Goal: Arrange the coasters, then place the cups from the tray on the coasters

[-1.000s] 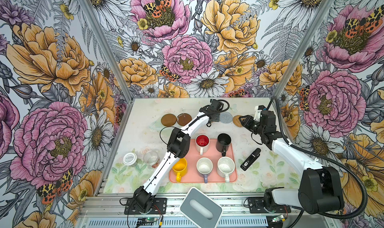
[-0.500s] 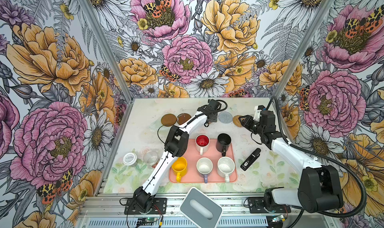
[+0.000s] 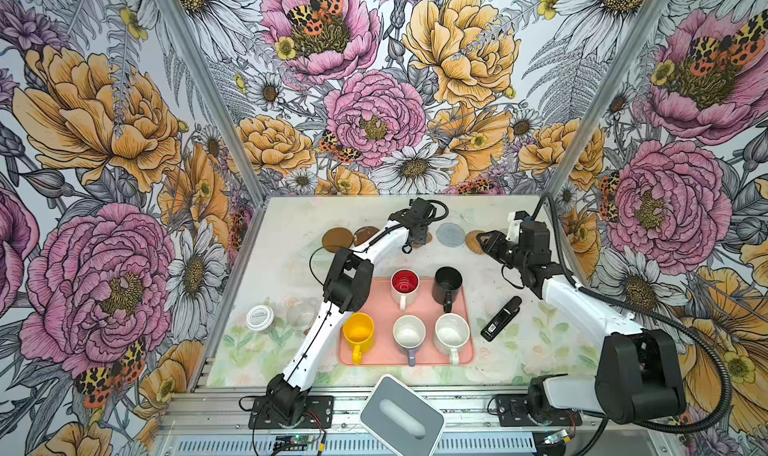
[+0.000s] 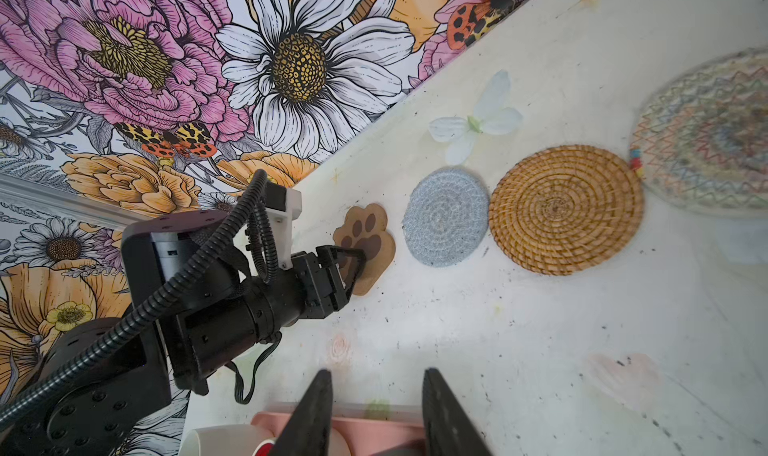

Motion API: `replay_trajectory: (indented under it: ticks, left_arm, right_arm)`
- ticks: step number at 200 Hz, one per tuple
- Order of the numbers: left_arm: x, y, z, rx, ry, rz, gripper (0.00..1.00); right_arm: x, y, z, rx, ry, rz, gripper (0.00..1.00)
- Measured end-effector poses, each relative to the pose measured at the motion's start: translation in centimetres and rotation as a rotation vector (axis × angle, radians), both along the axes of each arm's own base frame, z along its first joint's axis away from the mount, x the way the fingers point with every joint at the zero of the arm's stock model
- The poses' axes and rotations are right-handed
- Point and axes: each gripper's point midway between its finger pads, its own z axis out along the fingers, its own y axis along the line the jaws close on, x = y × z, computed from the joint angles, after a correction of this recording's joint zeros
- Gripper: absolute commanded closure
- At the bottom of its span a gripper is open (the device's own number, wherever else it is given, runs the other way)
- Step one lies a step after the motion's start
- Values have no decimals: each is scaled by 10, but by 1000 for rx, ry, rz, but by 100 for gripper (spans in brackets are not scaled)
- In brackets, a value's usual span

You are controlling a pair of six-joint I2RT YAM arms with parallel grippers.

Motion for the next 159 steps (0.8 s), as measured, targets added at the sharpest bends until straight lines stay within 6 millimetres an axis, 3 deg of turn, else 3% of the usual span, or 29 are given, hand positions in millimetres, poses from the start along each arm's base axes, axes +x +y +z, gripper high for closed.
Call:
replay_trajectory:
  ticks: [70, 92, 104, 115, 137, 159]
  left_arm:
    - [-8, 12, 7, 30, 44, 9, 28]
    - [-5, 9, 23, 14, 31, 7, 28]
    - [-1, 5, 34, -9, 13, 5, 28]
    - [2, 1, 42, -39, 3, 2, 28]
    - [2, -2, 46, -79, 14, -5, 30]
    - [2, -1, 44, -106, 37, -9, 38]
  right_arm:
    - [0, 0, 0, 0, 0, -1, 62]
    - [2, 0, 2, 12, -9, 3, 62]
    - [6, 4, 4, 30, -28, 15, 68]
    - [12, 8, 4, 50, -45, 28, 79]
    - [30, 23, -10, 134, -33, 84, 100]
    - [57, 41, -29, 203, 10, 148, 100]
